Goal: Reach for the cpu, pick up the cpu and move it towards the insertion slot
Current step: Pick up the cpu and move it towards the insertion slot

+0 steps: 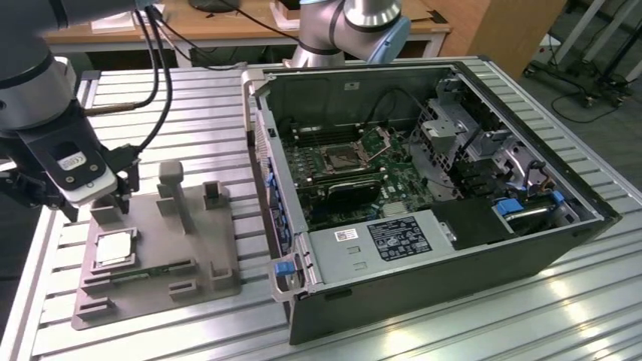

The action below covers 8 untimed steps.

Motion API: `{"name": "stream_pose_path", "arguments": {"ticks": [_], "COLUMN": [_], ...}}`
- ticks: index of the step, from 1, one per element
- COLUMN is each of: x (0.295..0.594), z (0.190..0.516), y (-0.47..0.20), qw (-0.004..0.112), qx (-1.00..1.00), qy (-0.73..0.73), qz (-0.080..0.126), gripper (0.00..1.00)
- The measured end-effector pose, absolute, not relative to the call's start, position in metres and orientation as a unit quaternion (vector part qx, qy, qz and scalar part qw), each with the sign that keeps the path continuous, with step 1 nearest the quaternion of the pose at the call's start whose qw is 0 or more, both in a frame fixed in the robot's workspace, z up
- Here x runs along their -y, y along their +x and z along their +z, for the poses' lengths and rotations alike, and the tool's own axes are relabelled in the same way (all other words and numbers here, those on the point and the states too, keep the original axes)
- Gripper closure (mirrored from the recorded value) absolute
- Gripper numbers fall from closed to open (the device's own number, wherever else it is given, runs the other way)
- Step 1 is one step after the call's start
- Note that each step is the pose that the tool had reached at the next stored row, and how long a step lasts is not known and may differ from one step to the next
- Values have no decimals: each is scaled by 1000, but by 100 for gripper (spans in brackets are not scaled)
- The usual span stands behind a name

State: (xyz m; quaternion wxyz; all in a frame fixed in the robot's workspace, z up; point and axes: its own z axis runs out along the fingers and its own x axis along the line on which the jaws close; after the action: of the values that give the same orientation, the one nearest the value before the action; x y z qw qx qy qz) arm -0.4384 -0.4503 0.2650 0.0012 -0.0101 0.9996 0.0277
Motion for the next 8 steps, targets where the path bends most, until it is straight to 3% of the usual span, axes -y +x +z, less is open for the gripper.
{"name": "stream_pose_path", "arguments": {"ticks": [8], "x": [451], "z": [254], "y": [-439], "qw": [1], "qx": [-1000], "qy": [-10], "qz": [28], "gripper": [35]}}
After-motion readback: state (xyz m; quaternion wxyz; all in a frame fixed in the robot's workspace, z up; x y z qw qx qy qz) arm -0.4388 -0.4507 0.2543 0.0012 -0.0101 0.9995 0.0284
